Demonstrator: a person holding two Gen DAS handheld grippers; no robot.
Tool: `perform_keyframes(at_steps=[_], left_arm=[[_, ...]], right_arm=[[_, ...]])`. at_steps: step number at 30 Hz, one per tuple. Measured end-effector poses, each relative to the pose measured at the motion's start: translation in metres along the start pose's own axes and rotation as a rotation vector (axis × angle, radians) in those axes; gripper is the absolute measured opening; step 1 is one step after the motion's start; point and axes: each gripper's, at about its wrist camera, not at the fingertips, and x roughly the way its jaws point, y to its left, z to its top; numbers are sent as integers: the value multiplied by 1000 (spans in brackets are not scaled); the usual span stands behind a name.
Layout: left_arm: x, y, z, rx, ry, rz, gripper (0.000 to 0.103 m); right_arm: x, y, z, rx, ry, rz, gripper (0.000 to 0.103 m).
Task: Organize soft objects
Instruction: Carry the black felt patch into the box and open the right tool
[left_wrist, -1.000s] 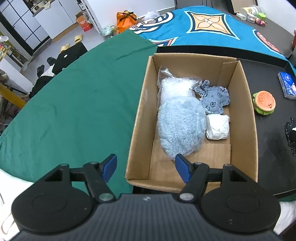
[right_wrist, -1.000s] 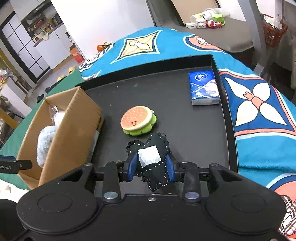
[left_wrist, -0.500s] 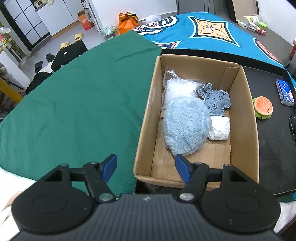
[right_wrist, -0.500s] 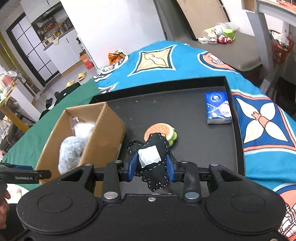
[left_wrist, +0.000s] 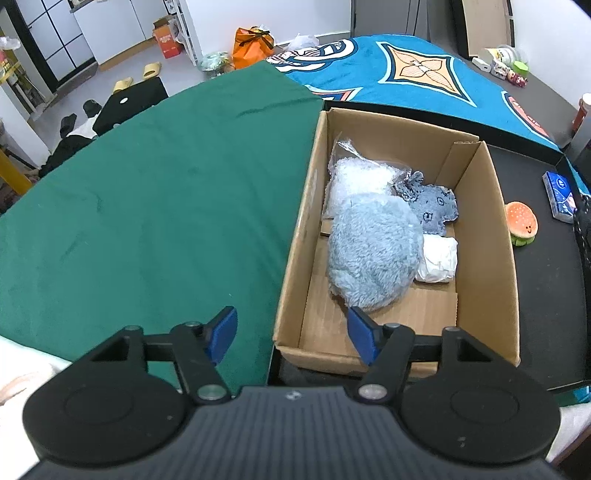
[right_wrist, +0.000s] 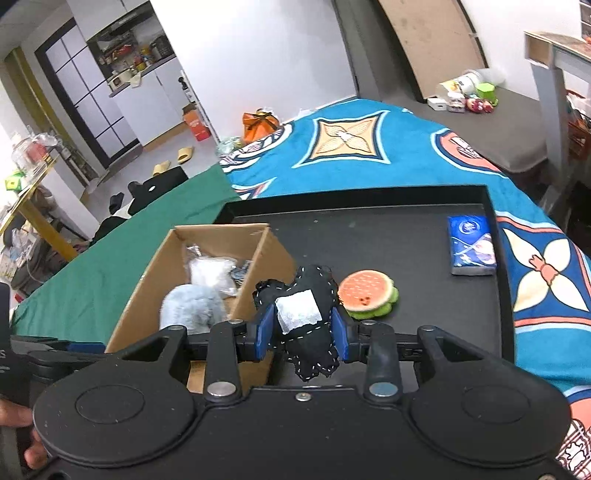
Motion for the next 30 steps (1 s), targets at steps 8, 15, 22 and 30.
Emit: perform_keyframes(at_steps=[8, 15, 22, 30], left_arm=[[4, 4, -3, 1, -14, -46, 51], [8, 8, -5, -16, -26, -84, 29], [10, 18, -5, -56, -25, -106, 19], [12, 27, -8, -94, -25, -151, 10]], right_arm=[[1, 24, 6, -31, -1, 11, 34], [3, 47, 6, -60, 11, 22, 35], [8, 74, 4, -102, 24, 30, 35], [15, 98, 1, -141, 46, 39, 35]])
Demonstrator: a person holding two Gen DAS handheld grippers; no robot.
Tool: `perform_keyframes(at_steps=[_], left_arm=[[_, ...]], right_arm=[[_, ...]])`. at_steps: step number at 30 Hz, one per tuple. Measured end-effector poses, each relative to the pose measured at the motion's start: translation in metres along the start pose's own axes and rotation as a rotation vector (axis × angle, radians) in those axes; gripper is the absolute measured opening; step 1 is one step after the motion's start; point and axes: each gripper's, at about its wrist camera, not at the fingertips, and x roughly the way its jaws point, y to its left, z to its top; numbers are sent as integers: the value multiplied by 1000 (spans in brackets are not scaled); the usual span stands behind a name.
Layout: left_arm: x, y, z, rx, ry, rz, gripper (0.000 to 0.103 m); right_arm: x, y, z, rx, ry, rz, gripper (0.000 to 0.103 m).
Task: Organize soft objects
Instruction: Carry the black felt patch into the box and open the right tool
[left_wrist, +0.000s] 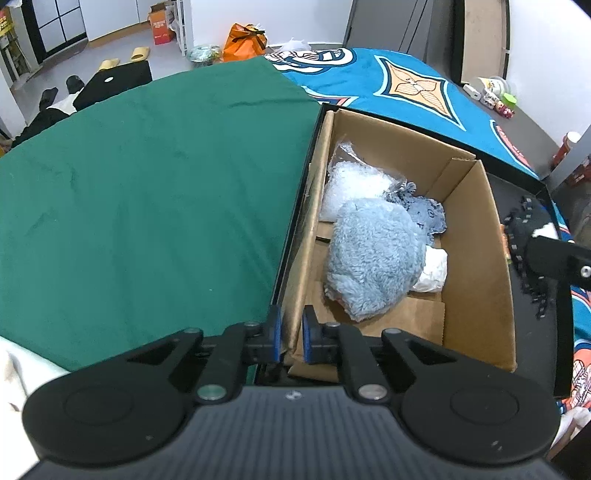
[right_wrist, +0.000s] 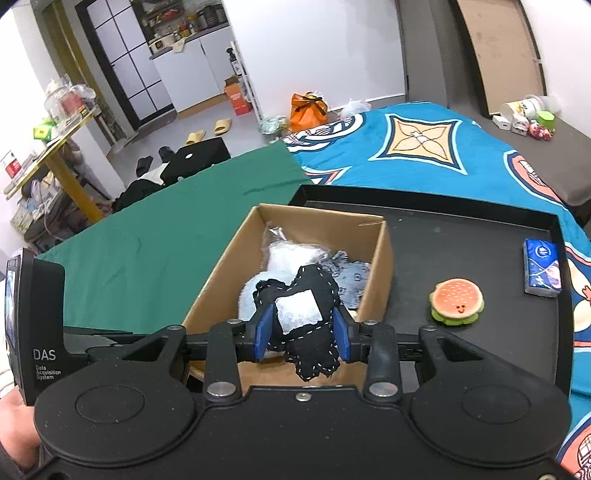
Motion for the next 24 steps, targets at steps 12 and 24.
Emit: perform_keyframes(at_steps=[12, 24], left_arm=[[-2, 8, -1, -13, -2, -45, 11], [-5, 3, -1, -2, -10, -40, 13]], right_arm=[[8, 11, 1, -16, 25, -17, 66], [5, -7, -7, 11, 40, -76, 66]])
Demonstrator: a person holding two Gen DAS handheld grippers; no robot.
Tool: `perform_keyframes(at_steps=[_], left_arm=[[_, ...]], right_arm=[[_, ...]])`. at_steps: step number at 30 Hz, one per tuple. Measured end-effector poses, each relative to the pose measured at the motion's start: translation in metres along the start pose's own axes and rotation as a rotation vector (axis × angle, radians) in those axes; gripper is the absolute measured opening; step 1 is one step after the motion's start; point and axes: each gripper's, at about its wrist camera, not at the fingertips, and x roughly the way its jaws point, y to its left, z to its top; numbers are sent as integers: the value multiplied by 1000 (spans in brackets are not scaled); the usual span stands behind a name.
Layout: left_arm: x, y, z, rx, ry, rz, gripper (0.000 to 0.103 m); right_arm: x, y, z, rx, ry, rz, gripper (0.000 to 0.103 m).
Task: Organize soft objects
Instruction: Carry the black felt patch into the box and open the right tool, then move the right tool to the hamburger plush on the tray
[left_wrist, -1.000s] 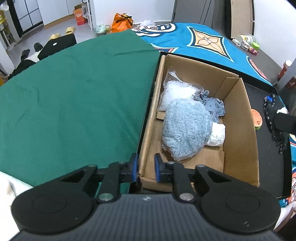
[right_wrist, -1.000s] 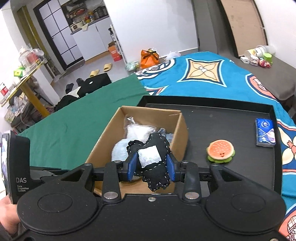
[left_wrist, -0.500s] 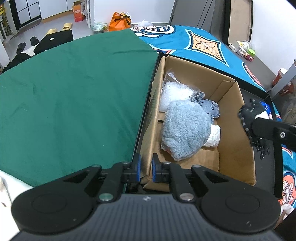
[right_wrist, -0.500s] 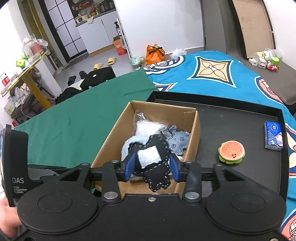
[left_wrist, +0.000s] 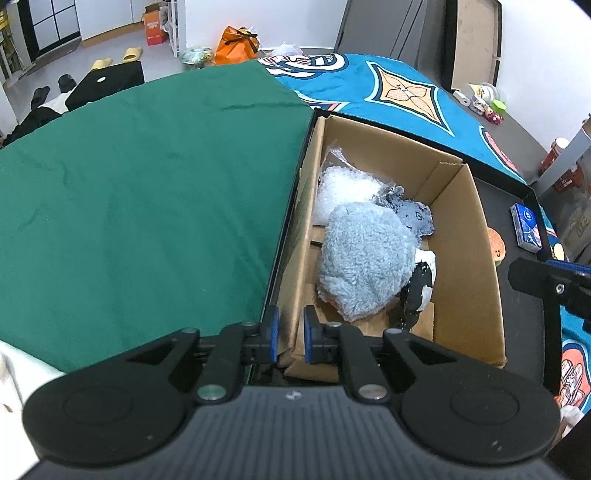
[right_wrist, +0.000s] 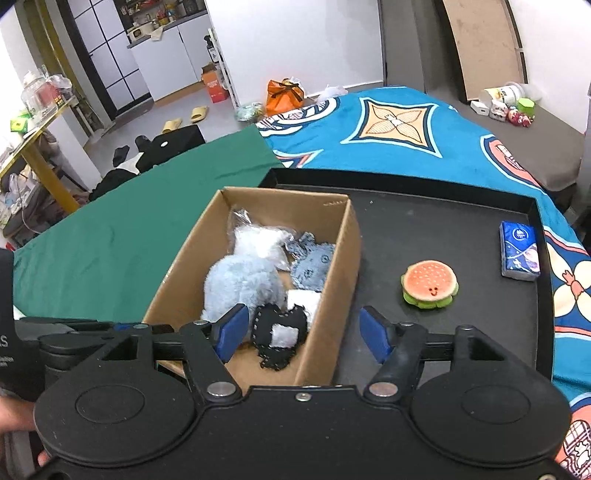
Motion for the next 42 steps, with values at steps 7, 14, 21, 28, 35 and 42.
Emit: perform_keyframes(at_steps=[7, 14, 21, 28, 35, 42], left_arm=[[0, -4, 1, 22, 10, 30, 14], [4, -10, 4, 30, 30, 79, 35], [2, -19, 10, 47, 28, 121, 50], [3, -32, 17, 81, 30, 161, 61], [8, -49, 21, 137, 50, 196, 68], [13, -62, 20, 160, 73, 243, 70]], right_arm=[[-1, -11, -7, -2, 16, -2, 66], [0, -28, -7, 15, 16, -1, 68], [1, -50, -4, 39, 5, -5, 75], [5, -74, -1, 61, -12, -6, 84], [10, -94, -1, 80, -26, 3, 91], [19, -111, 1, 87, -26, 41, 92]])
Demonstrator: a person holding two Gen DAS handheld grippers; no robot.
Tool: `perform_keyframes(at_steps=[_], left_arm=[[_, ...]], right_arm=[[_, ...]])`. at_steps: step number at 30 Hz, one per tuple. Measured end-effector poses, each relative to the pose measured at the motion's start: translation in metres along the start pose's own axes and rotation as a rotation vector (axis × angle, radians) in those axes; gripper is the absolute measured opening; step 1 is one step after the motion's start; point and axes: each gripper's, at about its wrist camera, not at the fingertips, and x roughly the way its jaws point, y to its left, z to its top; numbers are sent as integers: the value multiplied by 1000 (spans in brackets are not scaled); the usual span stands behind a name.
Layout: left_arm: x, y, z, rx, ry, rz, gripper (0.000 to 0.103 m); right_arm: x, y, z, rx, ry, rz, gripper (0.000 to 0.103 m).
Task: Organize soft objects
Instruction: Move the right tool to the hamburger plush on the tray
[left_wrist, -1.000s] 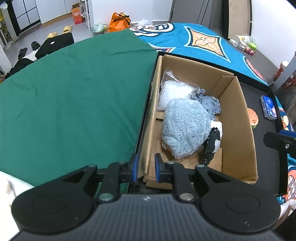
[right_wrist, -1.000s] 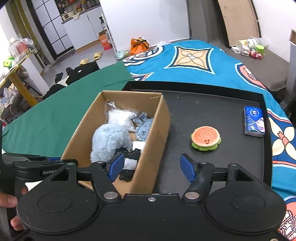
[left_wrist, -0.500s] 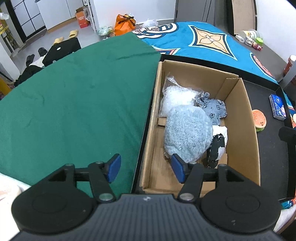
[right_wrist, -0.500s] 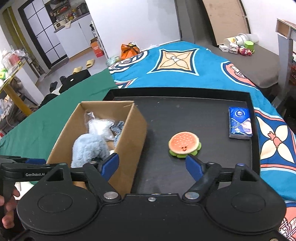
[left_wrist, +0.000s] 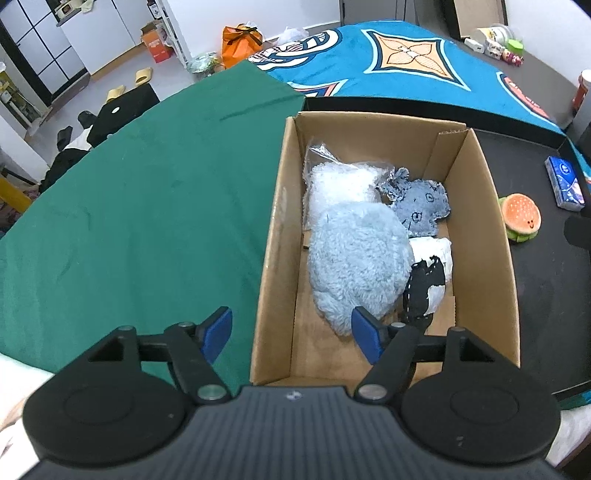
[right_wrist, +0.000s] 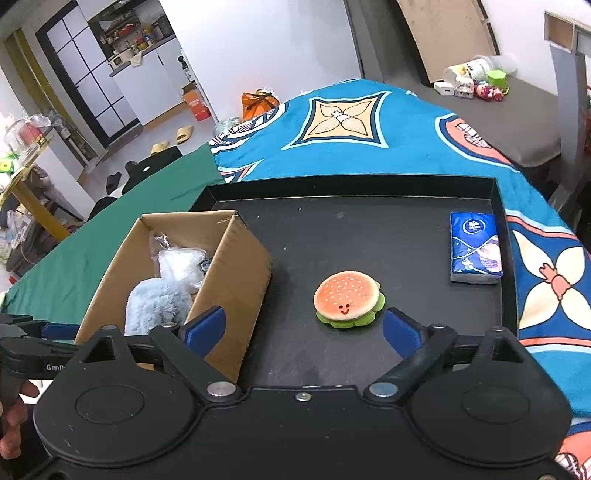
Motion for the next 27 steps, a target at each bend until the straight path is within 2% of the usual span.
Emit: perform_keyframes(at_steps=[17, 27], left_arm=[[12, -28, 6, 76, 49, 94, 70], [21, -38, 11, 86, 102, 147, 70]], right_arm=[[40, -38, -12, 35, -18, 61, 92], [61, -49, -11, 36, -11, 50, 92]])
